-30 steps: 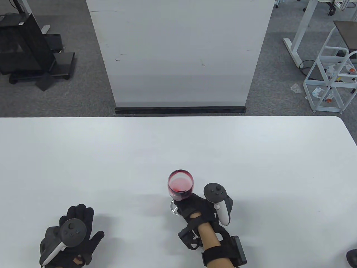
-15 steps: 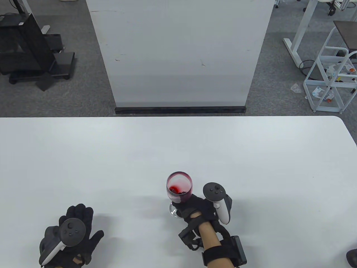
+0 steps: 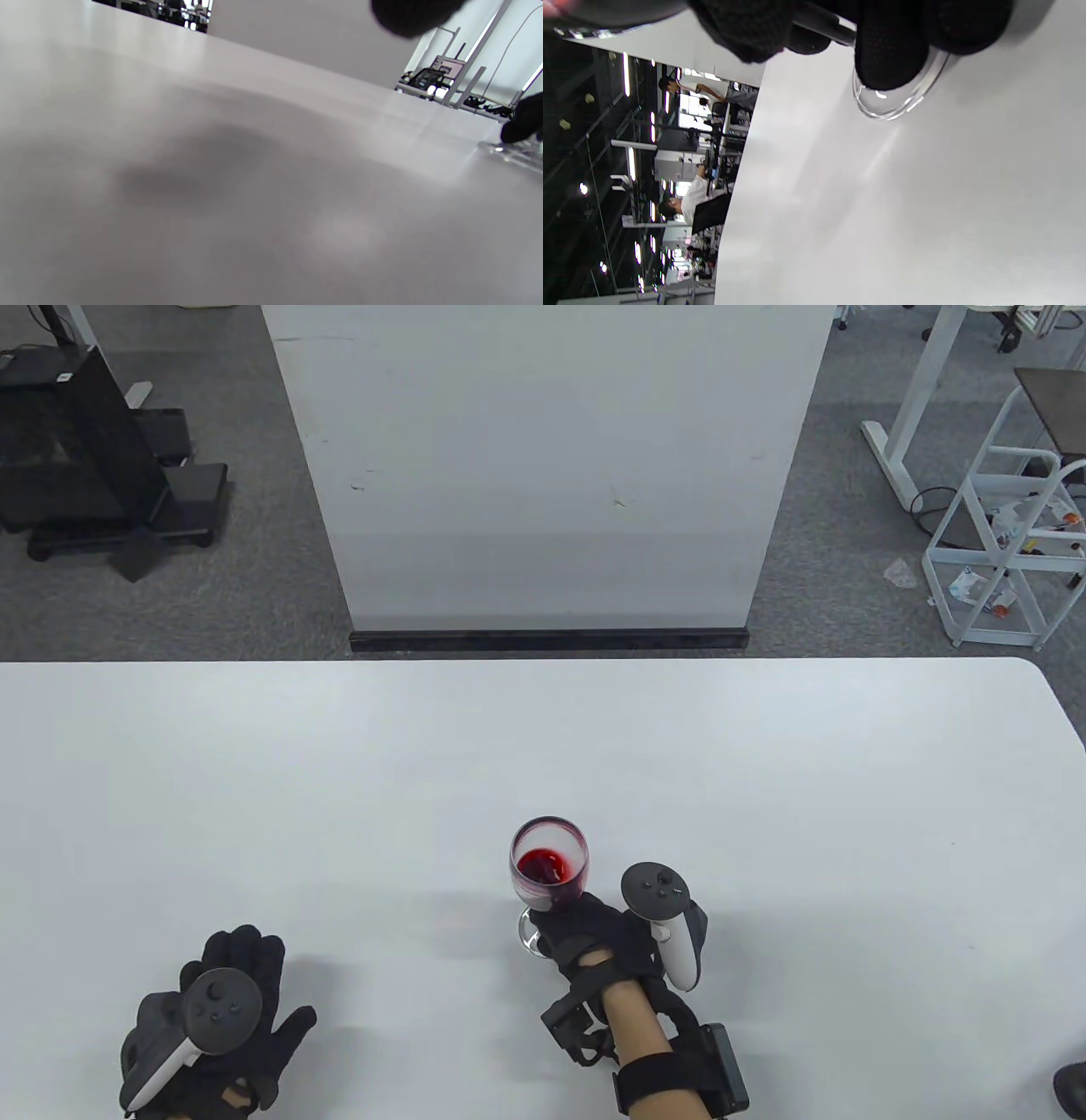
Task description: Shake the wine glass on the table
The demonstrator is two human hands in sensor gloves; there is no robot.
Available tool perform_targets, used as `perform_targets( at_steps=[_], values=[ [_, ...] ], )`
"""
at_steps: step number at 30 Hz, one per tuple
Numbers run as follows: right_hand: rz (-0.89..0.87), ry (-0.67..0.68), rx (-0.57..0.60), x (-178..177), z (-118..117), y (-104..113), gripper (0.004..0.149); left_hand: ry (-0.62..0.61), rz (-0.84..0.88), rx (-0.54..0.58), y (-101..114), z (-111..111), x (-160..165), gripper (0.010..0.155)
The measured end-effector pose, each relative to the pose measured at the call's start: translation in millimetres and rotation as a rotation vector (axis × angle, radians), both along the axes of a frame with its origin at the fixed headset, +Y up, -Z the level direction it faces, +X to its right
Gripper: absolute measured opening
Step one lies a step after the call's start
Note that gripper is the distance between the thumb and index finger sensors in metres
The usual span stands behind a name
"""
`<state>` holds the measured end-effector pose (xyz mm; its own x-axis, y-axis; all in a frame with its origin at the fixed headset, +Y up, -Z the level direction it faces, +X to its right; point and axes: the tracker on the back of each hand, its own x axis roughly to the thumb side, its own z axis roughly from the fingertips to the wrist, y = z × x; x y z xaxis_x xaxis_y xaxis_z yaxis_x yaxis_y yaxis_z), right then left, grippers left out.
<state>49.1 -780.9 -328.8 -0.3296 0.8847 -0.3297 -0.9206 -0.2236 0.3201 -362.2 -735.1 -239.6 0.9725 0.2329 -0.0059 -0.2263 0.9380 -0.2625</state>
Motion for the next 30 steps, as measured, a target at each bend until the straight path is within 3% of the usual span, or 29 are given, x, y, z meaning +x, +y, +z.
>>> perform_targets(
  at_steps=[5,9,13,17,21,25,30],
  values=[
    [-0.022,-0.095,0.027,-0.6,3.8,-4.9,0.056,0.001,0.006,-0.001,0.2,0.1,-0.3,0.08],
    [0.005,-0.003,-0.001,4.9,-0.3,-0.8,0.054,0.002,0.004,0.001,0.7,0.8,-0.4,0.08],
    [-0.035,-0.086,0.019,-2.4,4.2,-5.1,0.056,0.004,0.008,-0.005,0.5,0.1,-0.5,0.08],
    [-0.008,0.016,-0.015,1.7,-0.1,-0.4,0.055,0.008,0.01,0.001,1.9,0.9,-1.1,0.08],
    [-0.03,-0.073,0.027,-0.4,2.8,-5.4,0.057,0.005,0.015,-0.002,2.2,0.7,-0.8,0.08],
    [-0.027,0.023,-0.021,2.4,-0.9,-1.6,0.056,-0.001,0.012,-0.007,1.5,0.4,-0.2,0.08],
    [-0.047,-0.067,0.011,-1.7,2.0,-5.4,0.056,0.0,0.014,-0.013,1.5,0.0,-0.1,0.08]
  ],
)
